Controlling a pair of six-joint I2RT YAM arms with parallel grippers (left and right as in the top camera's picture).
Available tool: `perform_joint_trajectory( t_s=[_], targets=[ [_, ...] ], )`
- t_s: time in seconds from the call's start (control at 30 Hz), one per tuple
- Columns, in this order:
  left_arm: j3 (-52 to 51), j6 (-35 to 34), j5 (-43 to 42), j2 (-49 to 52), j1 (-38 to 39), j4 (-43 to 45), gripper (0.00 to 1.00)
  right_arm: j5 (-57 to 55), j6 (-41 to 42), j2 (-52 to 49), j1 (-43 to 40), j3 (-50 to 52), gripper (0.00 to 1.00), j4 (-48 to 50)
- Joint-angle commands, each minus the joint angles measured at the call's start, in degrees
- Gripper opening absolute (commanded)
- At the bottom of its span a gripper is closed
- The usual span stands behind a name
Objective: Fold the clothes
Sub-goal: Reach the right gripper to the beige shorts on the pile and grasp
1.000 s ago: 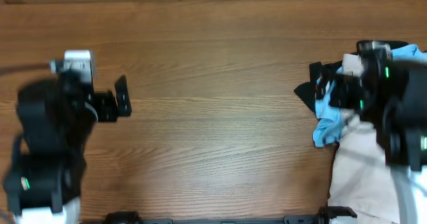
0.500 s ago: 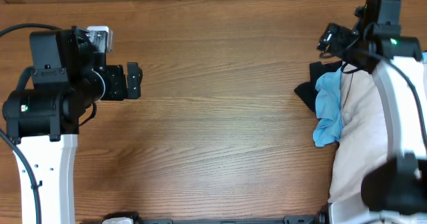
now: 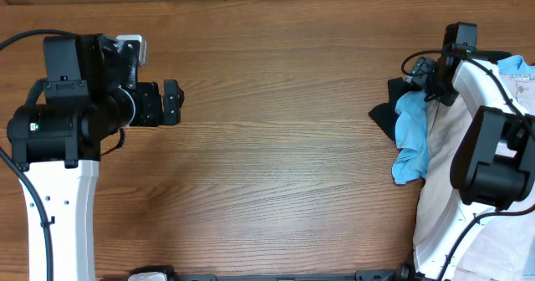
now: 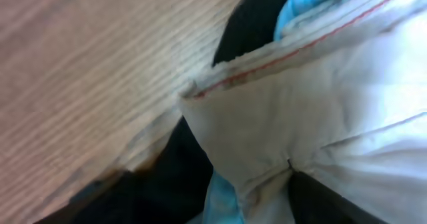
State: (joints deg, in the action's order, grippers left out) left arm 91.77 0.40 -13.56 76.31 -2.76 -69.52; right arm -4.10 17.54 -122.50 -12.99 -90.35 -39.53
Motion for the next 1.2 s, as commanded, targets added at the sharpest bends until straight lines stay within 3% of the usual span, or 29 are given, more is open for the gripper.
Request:
perform_joint_trajectory(
  t_s=[0.0,0.07,0.27,0.33,0.73,0.87,1.0,1.17],
  targets=[
    [1.57,0.70,-1.11,0.55,-0.20,-0.13,1.00,-2.03,0.09,-0.11,-0.28,-0.87,0.64,1.38],
    [1.57,0.70,-1.11,0.68,-0.20,-0.11,1.00,-3.21,0.44,-0.11,-0.46,-0.85,0.57,1.55],
    [1.57,0.68,-1.55,0.83,-0.20,-0.76,1.00,-4.02,3.54,-0.11,-2.34,-0.83,0.56,2.86],
    [1.57,0.68,-1.53,0.83,-0.20,-0.76,1.00,-4.04,3.50,-0.11,-2.93,-0.76,0.62,3.32],
    [1.57,0.70,-1.49,0.85,-0.20,-0.74,1.00,-2.97,-1.36,-1.07,-3.04,-0.68,0.63,3.67],
    [1.55,0.70,-1.51,0.94,-0.20,-0.72,1.00,3.69,-6.60,-1.07,-2.97,-0.02,0.70,3.63],
    [1.55,0.72,-1.33,1.09,-0.20,-0.70,1.00,1.01,-7.74,-1.07,-2.71,0.09,0.72,3.21],
    [1.55,0.72,-1.38,1.22,-0.20,-0.72,1.00,-1.95,-7.78,-1.07,-2.73,0.17,0.59,3.23]
  ],
)
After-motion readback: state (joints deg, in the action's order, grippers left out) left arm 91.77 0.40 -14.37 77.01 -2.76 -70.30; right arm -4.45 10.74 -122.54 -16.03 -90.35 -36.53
